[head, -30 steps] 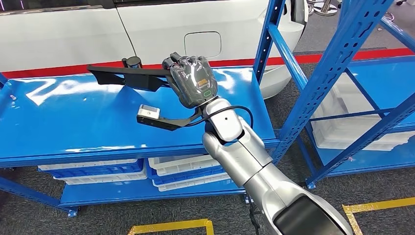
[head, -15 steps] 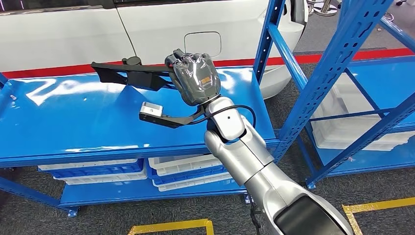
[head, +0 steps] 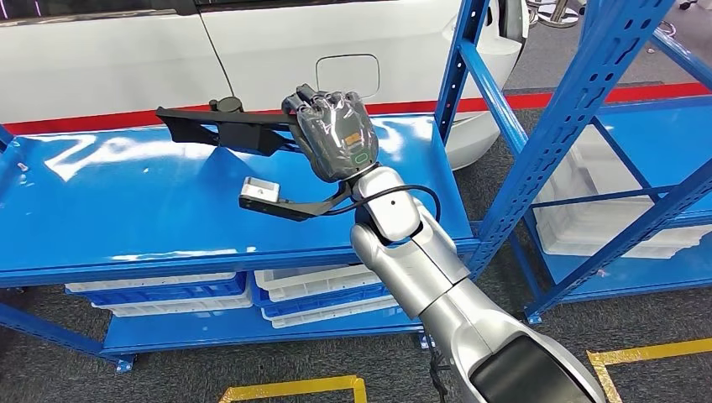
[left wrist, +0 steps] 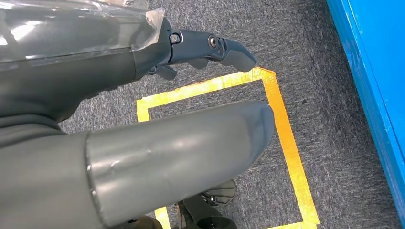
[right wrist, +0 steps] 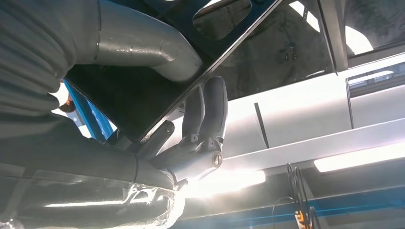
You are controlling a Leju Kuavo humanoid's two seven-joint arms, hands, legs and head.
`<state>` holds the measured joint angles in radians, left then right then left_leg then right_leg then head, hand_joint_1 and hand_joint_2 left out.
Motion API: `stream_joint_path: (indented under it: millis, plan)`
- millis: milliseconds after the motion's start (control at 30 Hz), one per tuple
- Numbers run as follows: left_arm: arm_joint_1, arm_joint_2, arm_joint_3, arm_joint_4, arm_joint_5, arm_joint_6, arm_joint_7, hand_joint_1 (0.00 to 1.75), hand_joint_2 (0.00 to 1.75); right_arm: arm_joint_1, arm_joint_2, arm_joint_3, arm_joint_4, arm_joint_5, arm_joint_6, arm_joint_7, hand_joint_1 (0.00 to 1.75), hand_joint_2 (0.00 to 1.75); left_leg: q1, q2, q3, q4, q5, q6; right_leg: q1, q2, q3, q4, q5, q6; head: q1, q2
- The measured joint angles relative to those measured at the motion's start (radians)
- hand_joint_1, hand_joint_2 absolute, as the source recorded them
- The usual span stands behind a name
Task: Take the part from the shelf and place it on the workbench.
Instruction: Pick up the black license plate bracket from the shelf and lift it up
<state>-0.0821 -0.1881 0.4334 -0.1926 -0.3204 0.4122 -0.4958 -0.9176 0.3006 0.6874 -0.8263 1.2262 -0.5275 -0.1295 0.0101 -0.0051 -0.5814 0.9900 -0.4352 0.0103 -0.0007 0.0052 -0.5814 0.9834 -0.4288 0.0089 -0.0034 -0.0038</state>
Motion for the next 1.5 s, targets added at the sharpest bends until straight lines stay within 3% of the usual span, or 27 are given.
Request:
stream_joint_path:
  millis: [633,933,1500]
  plan:
    - [0.000,0.000,-0.001,0.000,-0.003,-0.008,0.008,0.00,0.00,0.048,0.011,0.003,0.077,-0.015,-0.023,-0.026,1.75,1.75,0.000,0.000,0.000,0.000,0.000,0.000,0.000,0.000,0.000,0.000,0.000,0.000,0.000,0.000]
    - [0.000,0.000,-0.001,0.000,-0.010,-0.008,0.010,0.00,0.00,0.122,0.027,0.004,0.221,-0.034,-0.130,-0.062,1.75,1.75,0.000,0.000,0.000,0.000,0.000,0.000,0.000,0.000,0.000,0.000,0.000,0.000,0.000,0.000]
    - [0.001,0.000,-0.001,0.000,-0.027,-0.009,0.015,0.00,0.00,0.253,0.039,0.019,0.320,0.080,-0.134,-0.029,1.75,1.75,0.000,0.000,0.001,0.000,0.000,0.000,0.000,0.000,0.000,0.000,0.000,0.000,0.000,0.000]
